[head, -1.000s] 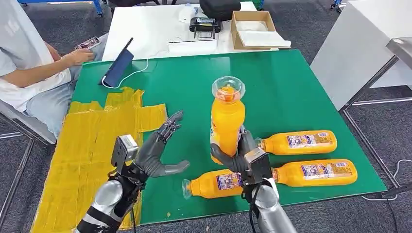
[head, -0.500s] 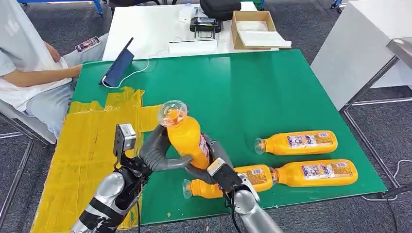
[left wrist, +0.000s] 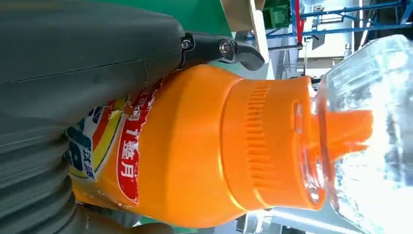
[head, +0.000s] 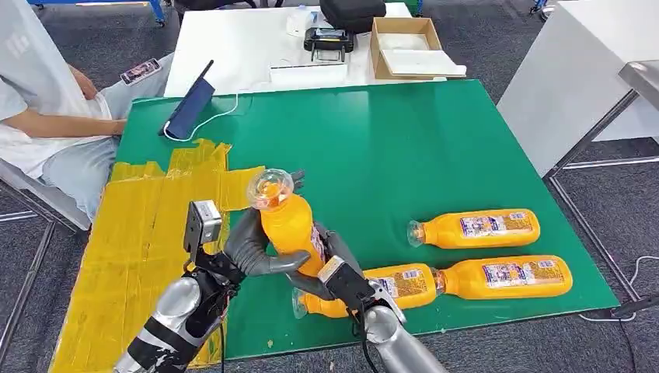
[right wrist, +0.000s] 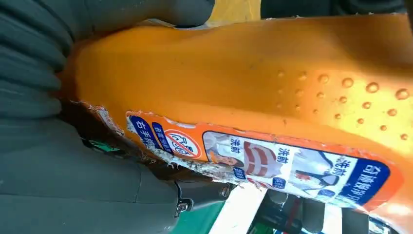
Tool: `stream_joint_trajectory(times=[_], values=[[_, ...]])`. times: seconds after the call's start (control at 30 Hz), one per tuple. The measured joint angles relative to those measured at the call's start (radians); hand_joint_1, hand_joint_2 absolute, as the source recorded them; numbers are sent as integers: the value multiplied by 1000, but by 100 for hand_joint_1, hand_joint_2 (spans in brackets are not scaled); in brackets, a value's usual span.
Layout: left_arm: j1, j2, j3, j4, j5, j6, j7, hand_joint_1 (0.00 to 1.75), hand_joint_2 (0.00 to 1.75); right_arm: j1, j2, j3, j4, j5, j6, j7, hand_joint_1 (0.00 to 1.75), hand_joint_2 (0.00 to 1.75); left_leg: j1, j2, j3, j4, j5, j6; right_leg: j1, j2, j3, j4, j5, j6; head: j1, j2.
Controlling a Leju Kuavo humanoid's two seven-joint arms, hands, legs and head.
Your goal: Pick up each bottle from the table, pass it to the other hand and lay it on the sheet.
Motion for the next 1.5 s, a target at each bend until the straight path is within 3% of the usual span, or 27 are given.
stream_joint_trajectory(times=[0.37, 0.4, 1.5], values=[[0, 3, 0, 0, 0, 0, 0, 0, 175, -3, 2, 2, 15, 0, 0, 0, 175, 175, 0, 0, 0, 0, 0, 0, 0, 0, 0, 0, 0, 0, 0, 0], [0, 3, 0, 0, 0, 0, 0, 175, 175, -3, 2, 2, 16, 0, 0, 0, 175, 175, 0, 0, 0, 0, 0, 0, 0, 0, 0, 0, 0, 0, 0, 0], [0, 4, -33, -1, 5, 11, -30, 175, 175, 21, -3, 5, -38, -18, -30, -20, 175, 175, 0, 0, 0, 0, 0, 0, 0, 0, 0, 0, 0, 0, 0, 0]])
